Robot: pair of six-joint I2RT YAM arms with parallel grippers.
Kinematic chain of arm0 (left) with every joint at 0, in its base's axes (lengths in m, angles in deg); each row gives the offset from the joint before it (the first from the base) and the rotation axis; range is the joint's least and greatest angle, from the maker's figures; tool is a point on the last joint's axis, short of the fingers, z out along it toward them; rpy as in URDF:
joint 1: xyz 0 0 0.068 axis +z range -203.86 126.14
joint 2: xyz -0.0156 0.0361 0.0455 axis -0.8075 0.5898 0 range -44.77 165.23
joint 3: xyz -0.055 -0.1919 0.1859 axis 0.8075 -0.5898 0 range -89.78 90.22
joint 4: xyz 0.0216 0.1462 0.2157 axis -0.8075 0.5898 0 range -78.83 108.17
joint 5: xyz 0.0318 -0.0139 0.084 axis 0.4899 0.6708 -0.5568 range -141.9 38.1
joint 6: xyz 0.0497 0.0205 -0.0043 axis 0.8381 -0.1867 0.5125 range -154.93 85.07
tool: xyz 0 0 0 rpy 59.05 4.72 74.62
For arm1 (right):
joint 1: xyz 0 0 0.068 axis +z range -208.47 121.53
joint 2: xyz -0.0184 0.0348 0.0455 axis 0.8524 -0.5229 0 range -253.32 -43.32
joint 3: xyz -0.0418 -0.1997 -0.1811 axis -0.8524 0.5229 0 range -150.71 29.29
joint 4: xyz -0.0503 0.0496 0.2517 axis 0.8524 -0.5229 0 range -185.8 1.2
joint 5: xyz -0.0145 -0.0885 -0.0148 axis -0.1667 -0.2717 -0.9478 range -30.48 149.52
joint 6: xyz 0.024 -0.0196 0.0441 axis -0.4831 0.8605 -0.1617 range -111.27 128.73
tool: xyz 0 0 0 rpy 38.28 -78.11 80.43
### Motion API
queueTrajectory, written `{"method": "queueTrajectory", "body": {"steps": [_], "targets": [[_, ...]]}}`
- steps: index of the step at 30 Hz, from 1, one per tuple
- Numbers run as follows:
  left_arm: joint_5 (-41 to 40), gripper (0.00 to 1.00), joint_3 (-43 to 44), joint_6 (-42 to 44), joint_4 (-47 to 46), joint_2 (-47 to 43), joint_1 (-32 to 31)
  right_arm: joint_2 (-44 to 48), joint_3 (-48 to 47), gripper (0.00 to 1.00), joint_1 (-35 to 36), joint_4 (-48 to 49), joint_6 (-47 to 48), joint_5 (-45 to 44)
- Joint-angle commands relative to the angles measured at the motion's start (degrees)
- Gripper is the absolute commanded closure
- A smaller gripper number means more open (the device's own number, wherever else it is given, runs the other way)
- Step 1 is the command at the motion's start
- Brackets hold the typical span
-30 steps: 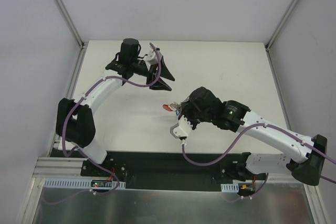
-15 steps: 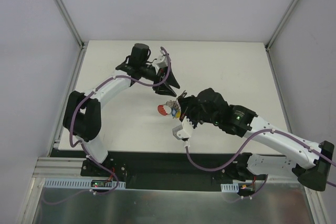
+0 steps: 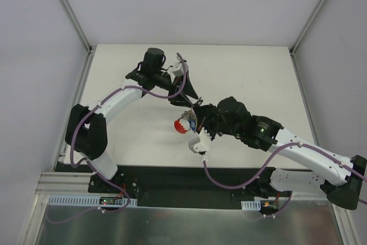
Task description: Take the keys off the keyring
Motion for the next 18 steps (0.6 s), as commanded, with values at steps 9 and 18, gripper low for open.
{"method": "queueTrajectory", "body": {"steps": [9, 18], "targets": [[21.70, 0.52, -3.22, 0.88, -1.16, -5.35, 1.44, 2.81, -1.37, 0.99, 0.39, 0.73, 6.17, 2.27], [21.61, 0.51, -0.23, -1.23, -1.17, -5.44, 2.59, 5.36, -1.02, 0.99, 1.19, -0.50, 5.64, 2.36]]}}
